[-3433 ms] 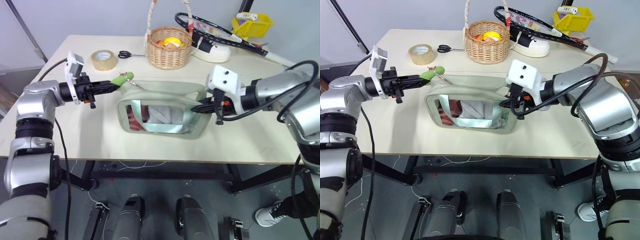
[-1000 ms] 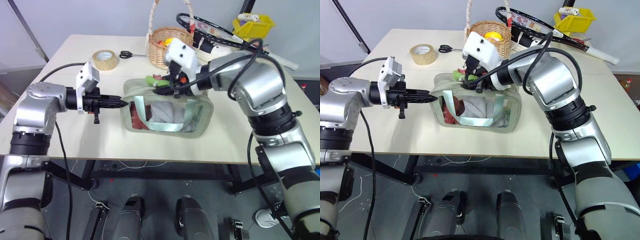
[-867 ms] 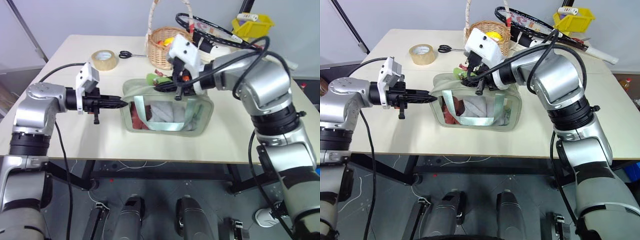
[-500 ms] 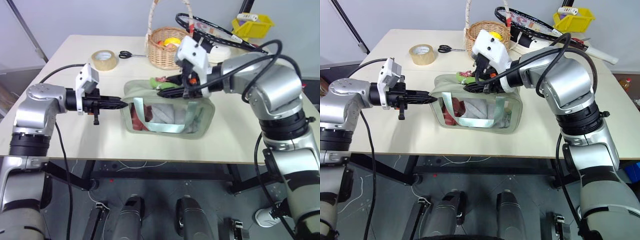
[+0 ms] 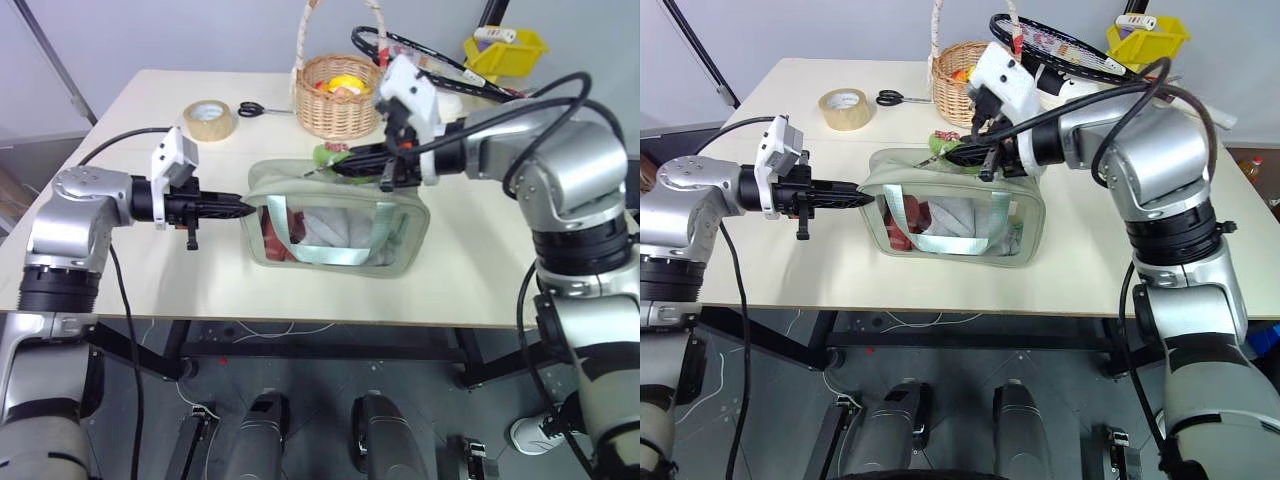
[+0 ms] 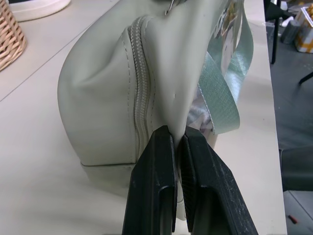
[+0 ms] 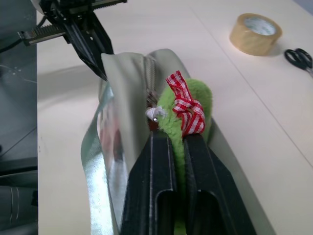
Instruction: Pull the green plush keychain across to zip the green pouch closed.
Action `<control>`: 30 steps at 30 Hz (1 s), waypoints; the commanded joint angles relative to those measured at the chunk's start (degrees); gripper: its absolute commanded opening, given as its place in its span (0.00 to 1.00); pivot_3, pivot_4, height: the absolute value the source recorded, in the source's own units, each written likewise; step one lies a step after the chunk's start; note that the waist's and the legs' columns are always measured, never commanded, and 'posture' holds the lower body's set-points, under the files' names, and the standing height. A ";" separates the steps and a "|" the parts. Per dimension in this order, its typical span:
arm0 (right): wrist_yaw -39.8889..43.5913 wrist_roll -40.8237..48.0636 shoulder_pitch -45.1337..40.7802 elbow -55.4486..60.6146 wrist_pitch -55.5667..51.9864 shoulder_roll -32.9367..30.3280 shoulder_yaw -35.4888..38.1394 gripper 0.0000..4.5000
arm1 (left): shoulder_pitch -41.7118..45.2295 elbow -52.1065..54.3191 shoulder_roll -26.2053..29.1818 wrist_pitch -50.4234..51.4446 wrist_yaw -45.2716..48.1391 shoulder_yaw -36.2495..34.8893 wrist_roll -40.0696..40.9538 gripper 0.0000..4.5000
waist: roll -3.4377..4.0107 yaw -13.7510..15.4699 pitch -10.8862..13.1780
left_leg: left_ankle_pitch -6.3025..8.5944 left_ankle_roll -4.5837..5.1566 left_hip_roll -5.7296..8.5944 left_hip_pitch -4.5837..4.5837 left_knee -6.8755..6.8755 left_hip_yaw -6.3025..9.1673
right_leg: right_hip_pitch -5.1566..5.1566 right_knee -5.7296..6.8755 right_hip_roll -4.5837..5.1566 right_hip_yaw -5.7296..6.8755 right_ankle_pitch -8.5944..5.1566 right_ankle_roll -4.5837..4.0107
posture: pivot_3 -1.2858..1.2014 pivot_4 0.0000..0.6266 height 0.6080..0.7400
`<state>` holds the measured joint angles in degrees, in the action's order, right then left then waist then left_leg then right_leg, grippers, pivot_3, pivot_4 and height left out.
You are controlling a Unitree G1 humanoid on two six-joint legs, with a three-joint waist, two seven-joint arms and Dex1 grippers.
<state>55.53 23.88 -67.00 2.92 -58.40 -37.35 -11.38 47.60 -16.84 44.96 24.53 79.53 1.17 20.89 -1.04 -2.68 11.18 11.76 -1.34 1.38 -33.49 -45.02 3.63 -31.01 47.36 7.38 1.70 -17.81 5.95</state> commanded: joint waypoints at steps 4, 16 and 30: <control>0.16 -2.07 1.00 -0.77 3.10 -4.65 2.82 0.01 | 0.11 0.57 0.95 -0.16 -0.16 0.02 -0.78 0.00 | 0.00 0.15 0.00 | 0.00 0.00 0.00 0.00 0.00 0.00 | 0.00 0.00 0.00 0.00 0.00 -0.01 | 0.52 0.24 0.27; -0.18 -15.62 19.31 -8.67 19.77 -32.65 8.01 0.01 | -2.88 3.39 2.40 2.17 -1.74 -1.30 0.62 0.00 | 0.15 -1.04 -0.02 | 0.06 0.08 -0.05 0.02 0.07 -0.17 | -0.06 -0.03 0.27 -0.12 -0.09 -0.10 | 0.52 0.24 0.27; -4.76 -16.79 35.31 10.96 13.88 -20.51 -0.31 0.01 | -3.75 5.69 2.91 4.13 -3.91 -1.96 2.37 0.00 | 0.18 -1.12 -0.04 | 0.08 0.11 -0.06 0.02 0.00 -0.15 | -0.01 -0.02 0.26 -0.10 -0.10 -0.08 | 0.52 0.24 0.27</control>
<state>51.65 8.80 -31.45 12.00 -43.88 -57.17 -12.39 44.59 -11.60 46.25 28.14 76.18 0.86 23.29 -0.86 -3.80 11.14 11.83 -1.23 1.35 -33.48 -45.05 3.48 -31.02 47.34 7.65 1.60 -17.92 5.87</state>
